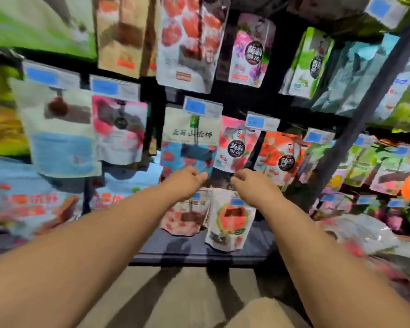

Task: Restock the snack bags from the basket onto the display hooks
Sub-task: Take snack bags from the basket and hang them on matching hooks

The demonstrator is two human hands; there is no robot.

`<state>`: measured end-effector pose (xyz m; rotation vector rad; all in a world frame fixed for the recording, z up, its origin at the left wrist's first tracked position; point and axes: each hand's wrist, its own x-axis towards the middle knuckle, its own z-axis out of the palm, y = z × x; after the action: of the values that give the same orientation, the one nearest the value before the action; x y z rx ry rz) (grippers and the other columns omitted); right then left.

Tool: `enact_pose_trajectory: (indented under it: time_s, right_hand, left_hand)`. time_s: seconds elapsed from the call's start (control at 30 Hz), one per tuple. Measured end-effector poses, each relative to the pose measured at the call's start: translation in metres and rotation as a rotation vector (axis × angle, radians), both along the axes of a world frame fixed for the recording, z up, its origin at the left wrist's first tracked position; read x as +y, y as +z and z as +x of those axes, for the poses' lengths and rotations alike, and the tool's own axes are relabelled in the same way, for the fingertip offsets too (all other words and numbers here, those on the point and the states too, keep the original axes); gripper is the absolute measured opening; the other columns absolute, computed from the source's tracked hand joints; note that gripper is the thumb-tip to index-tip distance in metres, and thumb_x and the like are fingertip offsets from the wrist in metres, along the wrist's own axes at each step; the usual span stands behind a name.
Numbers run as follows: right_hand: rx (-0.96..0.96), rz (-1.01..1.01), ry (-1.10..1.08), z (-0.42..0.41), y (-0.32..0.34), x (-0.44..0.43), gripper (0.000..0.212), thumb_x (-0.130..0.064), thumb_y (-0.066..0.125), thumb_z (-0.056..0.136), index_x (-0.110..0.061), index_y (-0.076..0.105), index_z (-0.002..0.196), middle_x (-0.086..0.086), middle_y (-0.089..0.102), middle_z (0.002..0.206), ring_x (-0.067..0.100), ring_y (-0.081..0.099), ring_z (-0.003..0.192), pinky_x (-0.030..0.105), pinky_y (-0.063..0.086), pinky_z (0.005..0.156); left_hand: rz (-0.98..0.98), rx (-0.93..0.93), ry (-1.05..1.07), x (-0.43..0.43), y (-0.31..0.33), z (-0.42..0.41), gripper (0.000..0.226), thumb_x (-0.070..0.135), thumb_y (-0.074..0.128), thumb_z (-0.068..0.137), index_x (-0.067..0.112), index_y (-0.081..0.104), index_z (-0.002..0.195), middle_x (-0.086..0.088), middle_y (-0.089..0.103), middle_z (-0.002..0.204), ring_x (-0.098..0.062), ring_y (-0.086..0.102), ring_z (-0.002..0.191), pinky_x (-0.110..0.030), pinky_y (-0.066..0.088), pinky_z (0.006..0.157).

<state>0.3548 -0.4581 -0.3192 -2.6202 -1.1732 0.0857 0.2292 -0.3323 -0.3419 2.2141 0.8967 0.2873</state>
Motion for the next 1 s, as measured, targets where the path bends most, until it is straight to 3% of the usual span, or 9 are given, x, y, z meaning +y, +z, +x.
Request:
enact_pose_trajectory:
  time_s: [0.1,0.27,0.4,0.47,0.63,0.7,0.87,0.93,1.0]
  right_hand:
    - [0.025,-0.009,0.093,-0.021,-0.014,0.052,0.036,-0.036,0.039,0.102,-0.015,0.064,0.117,0.013,0.064,0.121,0.031,0.058,0.106,0.037,0.046,0.081]
    - [0.083,0.092,0.211,-0.063,-0.027,0.118,0.036,-0.040,0.041,0.103,-0.017,0.062,0.121,0.010,0.064,0.120,0.031,0.058,0.107,0.039,0.047,0.084]
    - [0.116,0.166,0.269,-0.090,-0.033,0.164,0.035,-0.045,0.044,0.101,-0.020,0.062,0.119,0.009,0.066,0.116,0.030,0.060,0.104,0.037,0.047,0.080]
    - [0.143,0.202,0.275,-0.100,-0.037,0.184,0.035,-0.044,0.046,0.101,-0.018,0.061,0.120,0.007,0.065,0.119,0.030,0.059,0.106,0.036,0.045,0.080]
    - [0.263,0.315,0.256,-0.112,-0.046,0.235,0.050,-0.043,0.055,0.098,-0.014,0.046,0.138,0.007,0.055,0.129,0.023,0.051,0.100,0.033,0.039,0.078]
    - [0.313,0.379,0.216,-0.110,-0.050,0.254,0.058,-0.041,0.059,0.096,-0.011,0.040,0.142,0.008,0.053,0.128,0.024,0.052,0.101,0.036,0.042,0.081]
    - [0.448,0.511,0.042,-0.103,-0.065,0.290,0.085,-0.046,0.062,0.092,-0.009,0.018,0.155,0.017,0.040,0.150,0.037,0.045,0.132,0.046,0.042,0.104]
    - [0.484,0.542,0.023,-0.101,-0.072,0.299,0.087,-0.047,0.063,0.091,-0.010,0.017,0.155,0.017,0.039,0.152,0.035,0.043,0.135,0.043,0.041,0.105]
    - [0.507,0.576,0.018,-0.100,-0.078,0.305,0.084,-0.047,0.065,0.091,-0.009,0.022,0.152,0.014,0.043,0.148,0.033,0.046,0.132,0.036,0.041,0.097]
  left_hand:
    - [-0.021,-0.026,0.151,0.042,-0.012,-0.042,0.045,0.048,0.042,0.102,0.012,0.056,0.125,-0.013,0.058,0.130,-0.030,0.054,0.116,-0.032,0.038,0.086]
    - [-0.071,-0.092,0.339,0.087,-0.020,-0.099,0.041,0.046,0.042,0.102,0.009,0.056,0.112,-0.012,0.057,0.104,-0.028,0.053,0.092,-0.034,0.039,0.078]
    - [-0.081,-0.145,0.452,0.118,-0.031,-0.131,0.040,0.045,0.043,0.101,0.009,0.060,0.100,-0.017,0.066,0.099,-0.030,0.058,0.083,-0.036,0.043,0.073]
    - [-0.082,-0.174,0.506,0.130,-0.034,-0.142,0.037,0.043,0.044,0.101,0.009,0.057,0.093,-0.014,0.063,0.095,-0.029,0.057,0.086,-0.036,0.041,0.075]
    - [-0.112,-0.220,0.579,0.161,-0.044,-0.161,0.038,0.043,0.043,0.102,0.010,0.059,0.113,-0.014,0.059,0.117,-0.032,0.052,0.116,-0.034,0.039,0.090]
    - [-0.129,-0.230,0.587,0.176,-0.049,-0.161,0.038,0.044,0.042,0.102,0.012,0.057,0.117,-0.014,0.058,0.125,-0.031,0.052,0.118,-0.034,0.039,0.090]
    - [-0.177,-0.307,0.576,0.211,-0.056,-0.152,0.042,0.049,0.043,0.101,0.016,0.056,0.123,-0.009,0.059,0.124,-0.031,0.052,0.119,-0.036,0.041,0.097]
    - [-0.186,-0.329,0.548,0.221,-0.057,-0.145,0.040,0.049,0.044,0.100,0.017,0.058,0.120,-0.007,0.061,0.118,-0.030,0.053,0.117,-0.035,0.040,0.094]
    - [-0.191,-0.344,0.512,0.229,-0.057,-0.140,0.042,0.050,0.046,0.099,0.017,0.058,0.122,-0.008,0.064,0.117,-0.029,0.056,0.115,-0.033,0.040,0.091]
